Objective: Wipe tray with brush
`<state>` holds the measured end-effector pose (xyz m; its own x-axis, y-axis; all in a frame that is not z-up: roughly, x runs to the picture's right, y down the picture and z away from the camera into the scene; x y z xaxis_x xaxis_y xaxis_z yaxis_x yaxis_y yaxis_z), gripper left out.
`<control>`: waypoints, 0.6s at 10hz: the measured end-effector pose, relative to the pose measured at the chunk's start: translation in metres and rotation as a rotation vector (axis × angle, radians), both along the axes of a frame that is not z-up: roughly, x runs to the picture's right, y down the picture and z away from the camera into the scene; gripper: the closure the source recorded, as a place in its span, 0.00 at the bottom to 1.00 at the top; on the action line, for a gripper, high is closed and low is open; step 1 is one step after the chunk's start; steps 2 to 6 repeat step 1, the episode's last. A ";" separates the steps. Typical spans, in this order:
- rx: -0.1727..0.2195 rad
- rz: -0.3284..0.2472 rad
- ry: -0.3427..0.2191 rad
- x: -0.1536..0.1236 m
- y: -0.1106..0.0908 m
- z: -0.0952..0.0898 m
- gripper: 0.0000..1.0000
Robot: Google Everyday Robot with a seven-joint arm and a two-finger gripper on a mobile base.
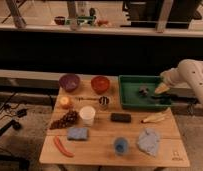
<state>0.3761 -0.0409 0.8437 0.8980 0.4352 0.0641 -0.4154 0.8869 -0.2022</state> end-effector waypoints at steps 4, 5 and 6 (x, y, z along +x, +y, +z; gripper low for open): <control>0.000 0.000 0.000 0.000 0.000 0.000 0.20; 0.000 0.000 0.000 0.000 0.000 0.000 0.20; 0.000 0.000 0.000 0.000 0.000 0.000 0.20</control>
